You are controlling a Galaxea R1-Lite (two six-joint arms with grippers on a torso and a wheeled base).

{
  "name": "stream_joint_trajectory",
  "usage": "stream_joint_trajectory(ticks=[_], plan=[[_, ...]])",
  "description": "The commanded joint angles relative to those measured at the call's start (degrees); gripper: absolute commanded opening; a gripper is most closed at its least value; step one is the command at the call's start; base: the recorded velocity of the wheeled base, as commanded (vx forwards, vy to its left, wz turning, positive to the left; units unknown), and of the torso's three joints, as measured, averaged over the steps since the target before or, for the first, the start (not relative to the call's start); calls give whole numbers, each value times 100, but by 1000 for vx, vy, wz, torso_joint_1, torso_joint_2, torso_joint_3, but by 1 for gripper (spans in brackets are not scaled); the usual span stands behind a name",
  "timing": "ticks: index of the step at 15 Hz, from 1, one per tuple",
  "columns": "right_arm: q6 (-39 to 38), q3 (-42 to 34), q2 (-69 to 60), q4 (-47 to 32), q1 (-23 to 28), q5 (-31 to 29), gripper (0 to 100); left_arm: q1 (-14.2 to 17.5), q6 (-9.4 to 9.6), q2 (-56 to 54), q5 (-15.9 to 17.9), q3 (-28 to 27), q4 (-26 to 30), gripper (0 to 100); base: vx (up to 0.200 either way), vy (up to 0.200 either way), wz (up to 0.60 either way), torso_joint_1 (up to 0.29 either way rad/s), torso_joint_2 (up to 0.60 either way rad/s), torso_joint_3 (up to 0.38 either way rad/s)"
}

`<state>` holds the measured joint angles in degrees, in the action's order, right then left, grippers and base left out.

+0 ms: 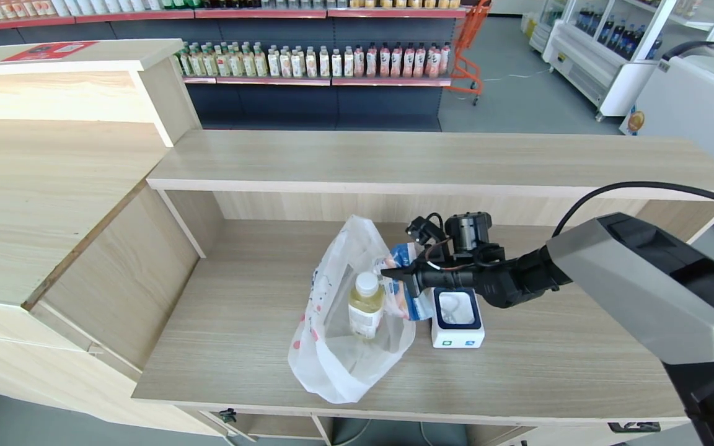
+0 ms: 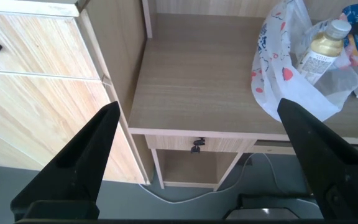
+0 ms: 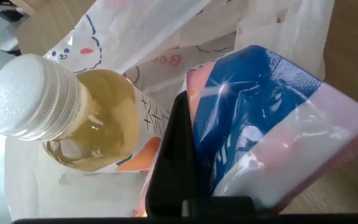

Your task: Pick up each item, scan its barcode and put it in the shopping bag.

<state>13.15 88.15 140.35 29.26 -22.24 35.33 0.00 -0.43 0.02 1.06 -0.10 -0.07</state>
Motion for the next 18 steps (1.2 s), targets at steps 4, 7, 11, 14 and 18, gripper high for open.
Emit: stream_joint_trajectory(ticks=[4, 7, 11, 14, 18], plan=[[416, 9, 186, -8, 0, 123, 0, 0, -1, -2, -1, 1, -1, 100, 0, 0, 0, 0, 0, 0], [399, 185, 238, -17, -9, 308, 100, 0, -1, -2, -1, 1, -1, 100, 0, 0, 0, 0, 0, 0], [-41, 888, 274, -184, -88, 677, 100, 0, -1, -2, -1, 1, -1, 100, 0, 0, 0, 0, 0, 0], [-296, 1081, 238, -184, -62, 695, 100, 0, -1, -2, -1, 1, -1, 100, 0, 0, 0, 0, 0, 0], [-937, 290, -684, -192, 255, 668, 100, 0, -1, -2, -1, 1, -1, 100, 0, 0, 0, 0, 0, 0]])
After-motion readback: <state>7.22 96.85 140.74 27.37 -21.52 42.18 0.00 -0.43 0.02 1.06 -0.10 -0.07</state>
